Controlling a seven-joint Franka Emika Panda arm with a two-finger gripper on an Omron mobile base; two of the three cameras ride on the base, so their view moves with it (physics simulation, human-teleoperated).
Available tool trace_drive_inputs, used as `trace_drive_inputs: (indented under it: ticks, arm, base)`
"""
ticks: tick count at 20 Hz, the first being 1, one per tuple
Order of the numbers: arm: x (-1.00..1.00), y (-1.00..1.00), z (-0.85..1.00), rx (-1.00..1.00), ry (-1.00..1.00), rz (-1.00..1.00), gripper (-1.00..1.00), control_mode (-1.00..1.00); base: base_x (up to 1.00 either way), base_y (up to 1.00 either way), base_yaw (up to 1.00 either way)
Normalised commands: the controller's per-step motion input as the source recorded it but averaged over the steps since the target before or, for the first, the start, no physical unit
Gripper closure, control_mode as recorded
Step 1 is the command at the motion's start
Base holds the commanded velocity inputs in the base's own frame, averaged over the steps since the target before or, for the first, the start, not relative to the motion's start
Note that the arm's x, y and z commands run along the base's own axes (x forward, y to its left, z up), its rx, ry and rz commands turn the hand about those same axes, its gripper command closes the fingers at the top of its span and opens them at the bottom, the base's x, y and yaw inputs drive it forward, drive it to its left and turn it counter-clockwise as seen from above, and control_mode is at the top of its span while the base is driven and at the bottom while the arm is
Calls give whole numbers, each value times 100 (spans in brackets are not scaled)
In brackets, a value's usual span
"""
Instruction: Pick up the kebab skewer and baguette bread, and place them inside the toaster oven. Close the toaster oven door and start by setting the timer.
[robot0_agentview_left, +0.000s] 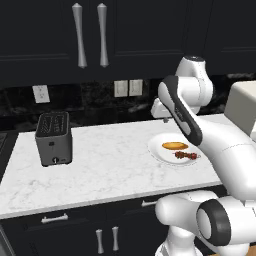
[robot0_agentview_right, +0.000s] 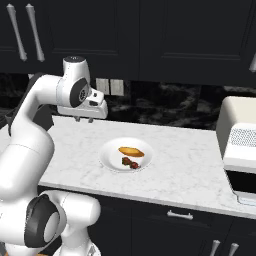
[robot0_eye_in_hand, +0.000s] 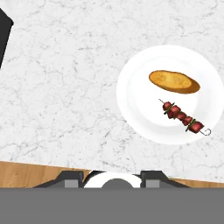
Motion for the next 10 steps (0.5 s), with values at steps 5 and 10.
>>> trace_drive_inputs:
  ticks: [5, 10]
  arm:
    - [0, 0, 0, 0, 0, 0, -100, 100]
    - [0, 0, 0, 0, 0, 0, -100, 100]
  base:
    - [0, 0, 0]
    - [0, 0, 0]
